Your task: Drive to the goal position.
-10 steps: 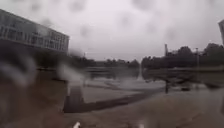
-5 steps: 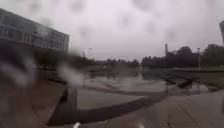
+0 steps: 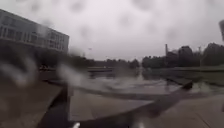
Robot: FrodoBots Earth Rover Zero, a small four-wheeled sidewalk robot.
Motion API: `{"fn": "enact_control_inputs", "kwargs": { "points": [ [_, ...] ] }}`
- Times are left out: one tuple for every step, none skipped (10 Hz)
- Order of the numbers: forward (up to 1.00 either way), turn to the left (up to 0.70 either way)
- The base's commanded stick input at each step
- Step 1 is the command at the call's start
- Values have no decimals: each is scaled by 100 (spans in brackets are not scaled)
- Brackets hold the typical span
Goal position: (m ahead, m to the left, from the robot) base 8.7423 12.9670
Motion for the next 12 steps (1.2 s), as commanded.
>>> {"fn": "enact_control_inputs", "kwargs": {
  "points": [
    [70, 1],
    [70, 1],
    [69, 1],
    [70, 1],
    [70, 1],
    [70, 1],
    [70, 3],
    [70, 15],
    [70, 15],
    [70, 15],
    [70, 15],
    [70, 15]
  ]
}}
